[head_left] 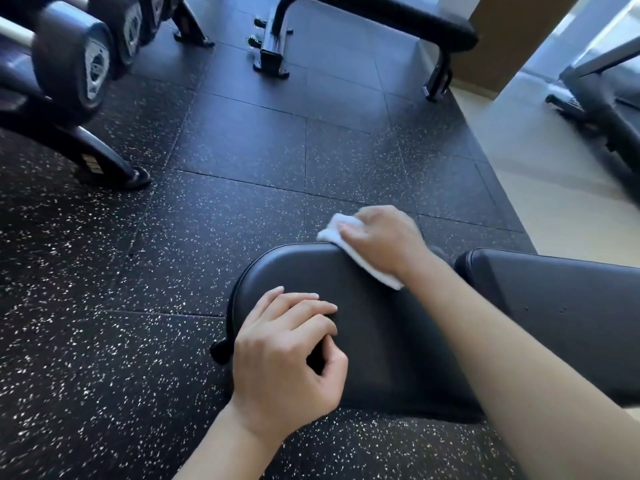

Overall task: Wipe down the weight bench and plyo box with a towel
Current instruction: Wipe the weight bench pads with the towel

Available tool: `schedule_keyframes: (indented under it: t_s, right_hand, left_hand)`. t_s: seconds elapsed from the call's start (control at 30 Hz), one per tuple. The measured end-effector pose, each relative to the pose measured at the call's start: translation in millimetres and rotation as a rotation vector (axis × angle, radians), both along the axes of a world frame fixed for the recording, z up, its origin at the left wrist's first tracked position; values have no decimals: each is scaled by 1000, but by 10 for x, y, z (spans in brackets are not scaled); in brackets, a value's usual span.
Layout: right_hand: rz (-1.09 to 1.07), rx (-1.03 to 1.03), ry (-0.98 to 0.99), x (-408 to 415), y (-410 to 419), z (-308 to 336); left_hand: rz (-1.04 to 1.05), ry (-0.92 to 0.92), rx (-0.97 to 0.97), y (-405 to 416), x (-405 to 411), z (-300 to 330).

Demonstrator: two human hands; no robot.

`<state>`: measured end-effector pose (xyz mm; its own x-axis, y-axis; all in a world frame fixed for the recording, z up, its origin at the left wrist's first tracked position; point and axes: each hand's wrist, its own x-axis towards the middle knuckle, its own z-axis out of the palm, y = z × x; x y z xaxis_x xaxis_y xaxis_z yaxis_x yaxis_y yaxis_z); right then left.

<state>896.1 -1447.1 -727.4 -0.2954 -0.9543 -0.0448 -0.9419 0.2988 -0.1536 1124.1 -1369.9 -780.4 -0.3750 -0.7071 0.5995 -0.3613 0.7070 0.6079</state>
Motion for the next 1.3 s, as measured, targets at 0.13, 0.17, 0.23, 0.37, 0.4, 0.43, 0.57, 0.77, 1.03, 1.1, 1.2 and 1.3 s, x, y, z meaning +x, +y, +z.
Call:
schedule_keyframes:
  t_s: [0.13,0.17,0.23,0.37,0.4,0.43,0.57,0.77,1.03,1.1,1.2,1.3]
  right_hand:
    - [117,69,-84,563,-272,-25]
    - [121,86,-109,582,-294,-26]
    - [120,83,-140,495,-259,-7]
    - [-4,40,-119,167,-13,100]
    - [-49,29,-122,118,40,135]
    - [-83,20,-125,91,74,164]
    - [-152,67,-116,167,68,210]
    - [-69,-17,-97,675,-3,132]
    - [304,-25,197,1512,-281,-60]
    - [398,-47,336,1657,-223,-90]
    - [558,-189,289,1732,90,-96]
    - [757,-220,224,1794,615,-116]
  left_hand:
    - [-40,15,56,-8,24,29]
    - [-45,20,60,-20,32,27]
    - [-51,21,43,-57,64,-6]
    - [-33,21,10,-102,133,-80]
    - [-16,29,0,-97,130,-85]
    - [2,42,-9,-94,124,-88]
    - [75,72,30,-91,102,-95]
    - [70,-69,90,-75,390,-53]
    - [243,-297,379,-529,1345,109]
    - [282,-246,361,-558,1429,146]
    - [303,-152,313,-527,1408,194]
    - [291,-90,302,-538,1377,200]
